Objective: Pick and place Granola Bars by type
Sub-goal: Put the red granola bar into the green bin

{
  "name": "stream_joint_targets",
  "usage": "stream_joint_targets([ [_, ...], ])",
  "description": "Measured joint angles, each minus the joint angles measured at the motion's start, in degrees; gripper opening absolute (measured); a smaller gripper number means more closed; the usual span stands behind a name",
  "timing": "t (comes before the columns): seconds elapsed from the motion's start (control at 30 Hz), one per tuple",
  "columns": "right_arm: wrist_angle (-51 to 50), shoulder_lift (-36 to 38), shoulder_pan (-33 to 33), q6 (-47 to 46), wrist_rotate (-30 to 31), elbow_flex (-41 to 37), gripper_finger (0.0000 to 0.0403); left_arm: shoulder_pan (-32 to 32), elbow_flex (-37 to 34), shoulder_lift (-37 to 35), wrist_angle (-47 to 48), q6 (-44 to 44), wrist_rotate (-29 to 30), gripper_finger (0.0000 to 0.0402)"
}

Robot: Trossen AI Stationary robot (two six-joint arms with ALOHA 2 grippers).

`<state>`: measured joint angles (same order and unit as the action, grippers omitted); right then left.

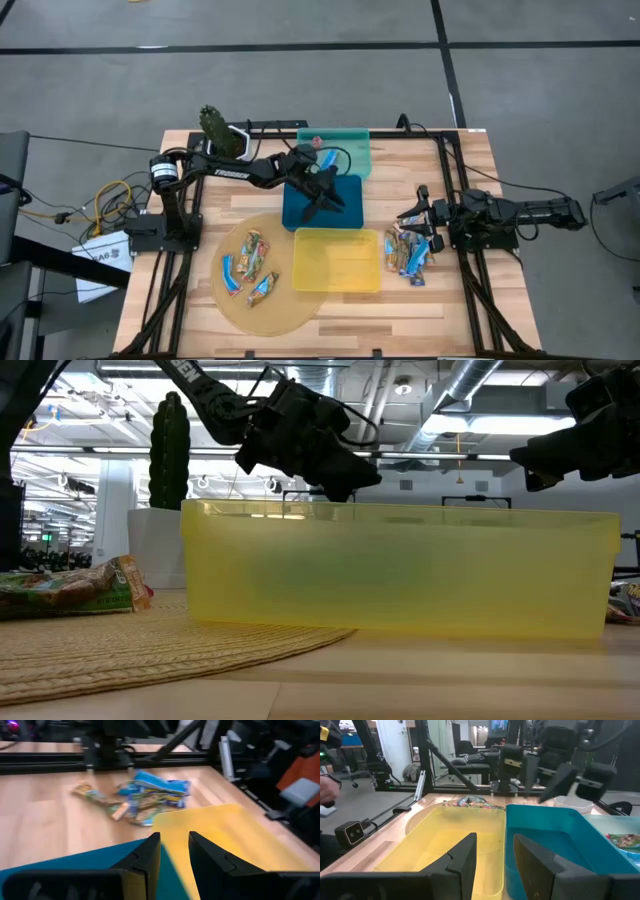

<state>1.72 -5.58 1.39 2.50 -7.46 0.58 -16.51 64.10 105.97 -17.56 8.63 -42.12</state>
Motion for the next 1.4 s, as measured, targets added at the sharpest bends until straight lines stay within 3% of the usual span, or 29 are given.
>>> stream_joint_targets([
  [0.13, 0.0, 0.0, 0.0, 0.0, 0.0, 0.0, 0.0124, 2.5, 0.0, -0.5, 0.7, 0.1, 0.2, 0.0093],
  [0.23, 0.0, 0.0, 0.0, 0.0, 0.0, 0.0, 0.0124, 4.6, 0.0, -2.0, 3.3, 3.0, 4.1, 0.0093],
  [0.4, 0.0, 0.0, 0.0, 0.0, 0.0, 0.0, 0.0124, 8.6, 0.0, -7.1, 15.1, 9.0, 18.5, 0.0093],
  [0.53, 0.0, 0.0, 0.0, 0.0, 0.0, 0.0, 0.0124, 12.4, 0.0, -11.2, 27.8, 8.3, 29.2, 0.0093],
  [0.77, 0.0, 0.0, 0.0, 0.0, 0.0, 0.0, 0.0124, 19.5, 0.0, -16.4, 44.8, -6.1, 33.6, 0.0093],
  [1.07, 0.0, 0.0, 0.0, 0.0, 0.0, 0.0, 0.0124, 29.5, 0.0, -17.6, 55.8, -26.1, 37.1, 0.0093],
  [1.27, 0.0, 0.0, 0.0, 0.0, 0.0, 0.0, 0.0124, 32.4, -0.6, -17.6, 64.1, -43.4, 42.7, 0.0093],
  [1.4, 0.0, 0.0, 0.0, 0.0, 0.0, 0.0, 0.0124, 34.0, -0.6, -17.6, 70.6, -54.7, 43.2, 0.0093],
])
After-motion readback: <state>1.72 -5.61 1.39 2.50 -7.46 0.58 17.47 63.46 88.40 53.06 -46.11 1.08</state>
